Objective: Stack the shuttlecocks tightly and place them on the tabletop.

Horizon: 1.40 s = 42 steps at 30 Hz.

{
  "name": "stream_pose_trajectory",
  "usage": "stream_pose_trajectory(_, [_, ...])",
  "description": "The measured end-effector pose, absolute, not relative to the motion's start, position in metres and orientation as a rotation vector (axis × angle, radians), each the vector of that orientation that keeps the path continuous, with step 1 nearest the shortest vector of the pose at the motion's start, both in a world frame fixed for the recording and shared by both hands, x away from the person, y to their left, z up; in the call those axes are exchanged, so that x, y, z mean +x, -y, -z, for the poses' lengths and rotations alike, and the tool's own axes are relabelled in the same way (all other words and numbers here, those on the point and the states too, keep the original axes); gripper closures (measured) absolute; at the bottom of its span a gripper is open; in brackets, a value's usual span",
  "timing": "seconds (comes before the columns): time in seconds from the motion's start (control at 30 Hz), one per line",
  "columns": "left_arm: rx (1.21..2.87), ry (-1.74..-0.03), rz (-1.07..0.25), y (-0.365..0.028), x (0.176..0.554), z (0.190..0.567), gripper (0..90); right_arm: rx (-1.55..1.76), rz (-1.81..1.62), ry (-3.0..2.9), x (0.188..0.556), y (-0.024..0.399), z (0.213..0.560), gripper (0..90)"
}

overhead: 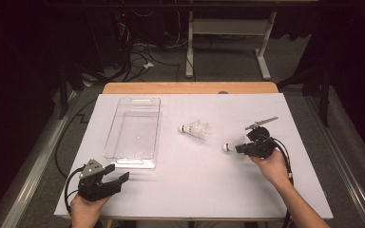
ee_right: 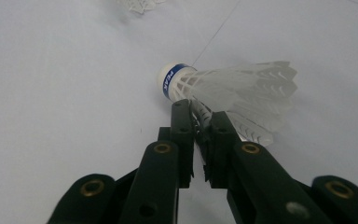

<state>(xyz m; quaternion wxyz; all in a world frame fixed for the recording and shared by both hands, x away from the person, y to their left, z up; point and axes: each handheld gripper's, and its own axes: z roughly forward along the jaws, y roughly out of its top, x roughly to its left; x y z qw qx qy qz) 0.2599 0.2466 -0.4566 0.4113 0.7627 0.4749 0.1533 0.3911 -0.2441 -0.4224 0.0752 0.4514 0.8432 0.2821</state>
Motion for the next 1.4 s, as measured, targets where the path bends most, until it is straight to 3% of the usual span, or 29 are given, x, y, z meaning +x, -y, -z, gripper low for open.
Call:
stream_pose_trajectory(0.23, [1.919, -1.195, -0.386, -0.247, 0.26, 0.457, 34.8, 1.325, -0.86, -2.544, 0.389, 0.241, 0.422, 90.0])
stream_pose_trajectory(1.4, [1.921, -1.193, -0.388, -0.247, 0.26, 0.456, 34.8, 1.285, -0.954, -2.537, 0.408, 0.213, 0.413, 90.0])
